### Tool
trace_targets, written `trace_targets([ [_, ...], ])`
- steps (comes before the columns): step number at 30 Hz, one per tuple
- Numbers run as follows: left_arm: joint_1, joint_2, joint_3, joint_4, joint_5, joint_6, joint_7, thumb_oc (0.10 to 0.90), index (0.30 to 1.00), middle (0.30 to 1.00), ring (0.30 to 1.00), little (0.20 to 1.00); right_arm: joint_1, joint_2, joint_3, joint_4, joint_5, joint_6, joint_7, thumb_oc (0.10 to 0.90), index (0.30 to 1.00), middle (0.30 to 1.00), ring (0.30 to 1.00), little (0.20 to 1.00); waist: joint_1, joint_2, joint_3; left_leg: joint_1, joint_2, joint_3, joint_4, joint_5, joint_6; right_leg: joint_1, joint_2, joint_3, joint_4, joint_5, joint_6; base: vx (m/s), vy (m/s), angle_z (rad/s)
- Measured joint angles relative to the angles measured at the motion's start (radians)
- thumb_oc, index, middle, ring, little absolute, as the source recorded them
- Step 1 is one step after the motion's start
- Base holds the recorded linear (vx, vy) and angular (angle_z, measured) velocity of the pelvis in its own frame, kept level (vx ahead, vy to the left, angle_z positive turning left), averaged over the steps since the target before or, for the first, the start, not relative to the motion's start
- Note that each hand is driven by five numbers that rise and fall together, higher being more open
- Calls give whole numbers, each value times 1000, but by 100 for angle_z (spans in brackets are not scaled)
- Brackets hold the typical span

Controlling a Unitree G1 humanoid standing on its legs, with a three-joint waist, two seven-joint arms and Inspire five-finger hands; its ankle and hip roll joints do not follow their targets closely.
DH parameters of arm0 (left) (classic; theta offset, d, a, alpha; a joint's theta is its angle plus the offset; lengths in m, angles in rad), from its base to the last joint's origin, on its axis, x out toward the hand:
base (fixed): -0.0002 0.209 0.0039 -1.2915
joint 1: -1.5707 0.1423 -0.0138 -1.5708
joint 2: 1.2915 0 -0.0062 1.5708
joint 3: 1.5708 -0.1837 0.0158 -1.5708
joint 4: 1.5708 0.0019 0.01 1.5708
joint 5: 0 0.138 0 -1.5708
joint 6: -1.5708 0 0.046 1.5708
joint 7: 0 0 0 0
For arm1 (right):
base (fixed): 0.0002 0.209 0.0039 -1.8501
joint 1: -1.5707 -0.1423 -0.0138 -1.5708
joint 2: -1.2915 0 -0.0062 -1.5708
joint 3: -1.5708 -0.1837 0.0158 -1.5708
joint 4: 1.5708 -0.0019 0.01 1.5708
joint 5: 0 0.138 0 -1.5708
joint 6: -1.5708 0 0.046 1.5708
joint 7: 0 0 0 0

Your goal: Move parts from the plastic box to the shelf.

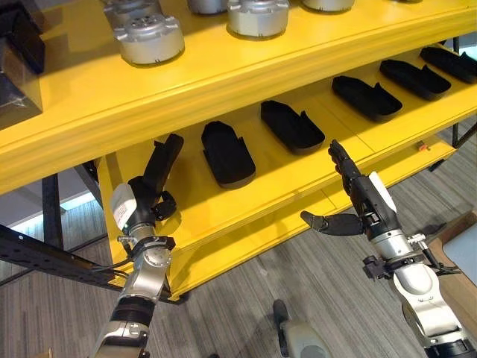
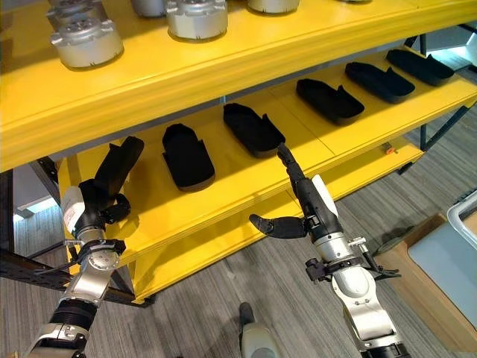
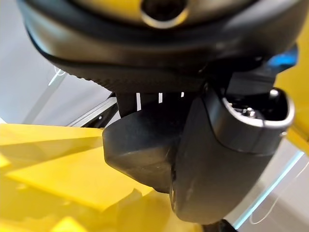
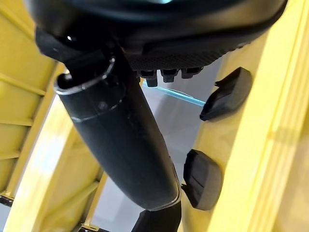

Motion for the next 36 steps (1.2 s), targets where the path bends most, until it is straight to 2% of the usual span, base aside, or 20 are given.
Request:
trace_targets([
  [1, -19, 24, 0, 1, 6, 0, 0, 400, 300, 300, 300, 300, -15, 0, 2, 0, 1, 1, 1, 900, 1000, 1000, 1000, 1000, 0, -2, 18, -13, 1, 0, 5, 1, -2, -16, 0, 0, 14, -3, -2, -31, -13, 6],
  [5, -69, 26, 1, 37, 6, 18, 22, 400, 300, 300, 300, 300, -50, -1, 10, -1, 5, 0, 1, 900, 1000, 1000, 1000, 1000, 1, 4, 46, -11, 2, -4, 13, 3, -4, -18, 3, -5, 38, -17, -8, -3, -10, 1],
  [15, -79, 29, 29, 72, -1, 23, 40, 400, 300, 300, 300, 300, -58, -20, 10, -1, 5, 0, 1, 900, 1000, 1000, 1000, 1000, 8, 3, 49, -3, 3, -6, 12, 2, -4, -18, 2, -10, 60, -37, -6, 0, -8, 1],
  [17, -78, 59, 50, 76, -2, 40, 40, 400, 300, 300, 300, 300, -57, -25, 10, -1, 5, 0, 5, 900, 1000, 1000, 1000, 1000, 16, -9, 56, 4, 5, -7, 12, 2, -4, -18, 3, -11, 75, -46, -10, 0, 0, 0],
  [20, -75, 111, 65, 80, -2, 44, 40, 400, 300, 300, 300, 300, -57, -29, 10, -1, 5, 0, 8, 900, 1000, 1000, 1000, 1000, 26, -11, 60, -12, 13, -28, 16, 1, -4, -20, 2, -30, 86, -57, -15, -5, -1, 16],
  [22, -75, 153, 81, 90, -2, 48, 41, 400, 300, 300, 300, 300, -62, -30, 10, -1, 5, 0, 9, 900, 1000, 1000, 1000, 1000, 48, -11, 76, -14, 13, -28, 17, 2, -6, -35, 3, -31, 104, -65, -18, 7, 2, 6],
  [25, -54, 156, 106, 90, 5, 61, 43, 400, 300, 300, 300, 300, -60, -30, 9, -1, 5, 0, 15, 900, 1000, 1000, 1000, 1000, 52, -12, 85, -15, 16, -31, 16, 2, -6, -42, 3, -37, 125, -82, -22, 12, 2, 5],
  [36, -77, 155, 106, 72, 5, 61, 49, 400, 300, 300, 300, 300, -60, -30, 7, -2, 5, 0, 18, 900, 1000, 1000, 1000, 1000, 50, -12, 86, -45, 15, -44, 17, 2, -6, -74, -3, -50, 150, -97, -27, 4, 7, 4],
])
